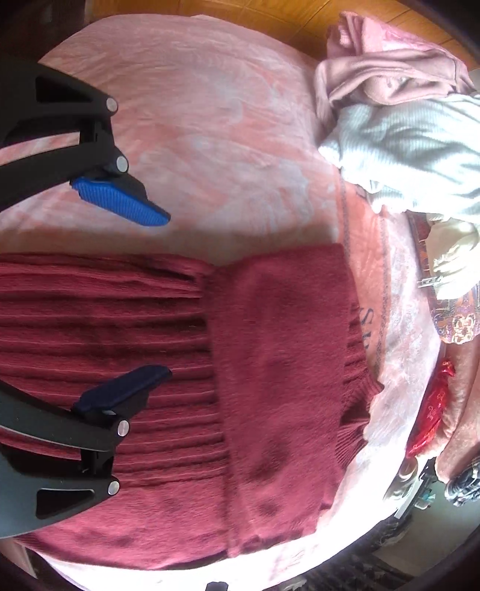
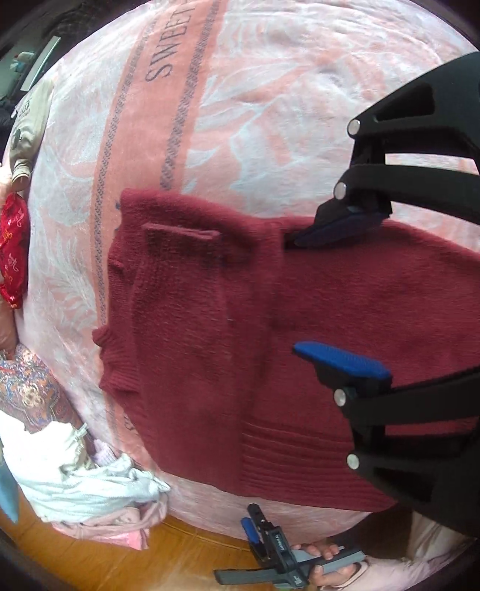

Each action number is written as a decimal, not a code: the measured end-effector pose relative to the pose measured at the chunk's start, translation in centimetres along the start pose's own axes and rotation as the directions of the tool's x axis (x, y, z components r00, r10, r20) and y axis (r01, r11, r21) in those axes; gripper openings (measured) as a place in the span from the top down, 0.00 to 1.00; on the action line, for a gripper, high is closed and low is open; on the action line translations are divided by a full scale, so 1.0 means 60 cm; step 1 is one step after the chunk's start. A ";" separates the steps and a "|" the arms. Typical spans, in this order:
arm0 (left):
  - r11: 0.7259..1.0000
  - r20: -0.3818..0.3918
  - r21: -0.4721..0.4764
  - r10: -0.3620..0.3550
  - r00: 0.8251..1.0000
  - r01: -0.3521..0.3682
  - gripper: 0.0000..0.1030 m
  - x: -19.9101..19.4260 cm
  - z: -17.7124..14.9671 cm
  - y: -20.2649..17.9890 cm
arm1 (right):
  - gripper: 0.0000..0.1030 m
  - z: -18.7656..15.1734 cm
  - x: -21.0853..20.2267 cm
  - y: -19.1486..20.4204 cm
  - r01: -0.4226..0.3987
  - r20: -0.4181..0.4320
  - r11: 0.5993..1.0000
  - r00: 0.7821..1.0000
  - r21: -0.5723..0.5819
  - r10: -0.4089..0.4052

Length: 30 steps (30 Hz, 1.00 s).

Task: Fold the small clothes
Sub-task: 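Grasp the ribbed sweater hem with the left gripper while the right gripper grasps it too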

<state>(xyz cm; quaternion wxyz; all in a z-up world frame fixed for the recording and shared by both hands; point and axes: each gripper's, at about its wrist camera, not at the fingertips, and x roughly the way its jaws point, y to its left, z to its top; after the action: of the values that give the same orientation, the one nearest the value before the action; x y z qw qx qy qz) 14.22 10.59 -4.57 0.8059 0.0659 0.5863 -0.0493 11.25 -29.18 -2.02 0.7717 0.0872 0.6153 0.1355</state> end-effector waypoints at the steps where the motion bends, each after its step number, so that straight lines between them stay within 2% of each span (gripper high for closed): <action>1: 1.000 -0.019 0.003 -0.013 1.000 0.013 0.24 -0.013 -0.031 0.007 | 0.42 -0.028 -0.011 0.002 -0.009 -0.013 1.000 1.000 -0.001 0.009; 2: 1.000 -0.035 0.005 -0.019 0.999 0.019 0.24 -0.020 -0.053 0.010 | 0.39 -0.059 -0.020 0.003 -0.004 -0.029 1.000 1.000 -0.005 0.004; 5: 1.000 -0.088 0.013 -0.013 0.996 0.014 0.22 -0.035 -0.130 0.029 | 0.38 -0.146 -0.038 0.003 0.021 -0.067 1.000 0.998 -0.016 -0.022; 9: 1.000 -0.183 0.009 -0.022 0.983 0.024 0.22 -0.028 -0.212 0.052 | 0.34 -0.249 -0.052 -0.010 -0.012 -0.100 0.999 0.995 0.044 0.017; 11: 0.999 -0.220 0.034 -0.015 0.975 0.023 0.22 -0.023 -0.245 0.054 | 0.33 -0.282 -0.056 -0.011 -0.024 -0.119 0.998 0.992 0.062 0.031; 13: 0.998 -0.248 0.047 -0.033 0.968 0.046 0.22 -0.020 -0.268 0.054 | 0.28 -0.306 -0.060 -0.009 0.006 -0.129 0.997 0.992 0.071 0.004; 16: 0.997 -0.288 0.024 -0.068 0.955 0.078 0.21 -0.014 -0.285 0.058 | 0.26 -0.328 -0.063 -0.006 -0.004 -0.132 0.996 0.991 0.087 0.015; 19: 0.997 -0.334 0.016 -0.061 0.941 0.070 0.21 0.004 -0.302 0.063 | 0.25 -0.344 -0.057 -0.005 0.013 -0.155 0.996 0.988 0.091 0.001; 24: 0.994 -0.381 -0.003 -0.106 0.918 0.113 0.21 0.017 -0.322 0.061 | 0.24 -0.356 -0.020 0.005 0.024 -0.237 0.996 0.972 0.085 -0.003; 27: 0.987 -0.393 -0.006 -0.148 0.908 0.158 0.32 0.014 -0.332 0.058 | 0.24 -0.360 0.000 0.018 0.008 -0.280 0.997 0.960 0.072 0.013; 29: 0.981 -0.402 -0.016 -0.182 0.897 0.192 0.50 0.009 -0.340 0.046 | 0.27 -0.364 0.016 0.023 -0.028 -0.314 0.996 0.948 0.090 0.055; 30: 0.980 -0.405 -0.018 -0.191 0.894 0.201 0.53 0.005 -0.342 0.040 | 0.28 -0.367 0.025 0.024 -0.044 -0.337 0.994 0.939 0.101 0.076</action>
<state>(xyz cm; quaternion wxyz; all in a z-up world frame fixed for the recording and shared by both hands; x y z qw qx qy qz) -4.58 16.34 -11.00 0.6572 0.0249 0.7433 -0.1223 -10.03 -28.03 -7.98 0.6446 0.1164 0.7418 0.1436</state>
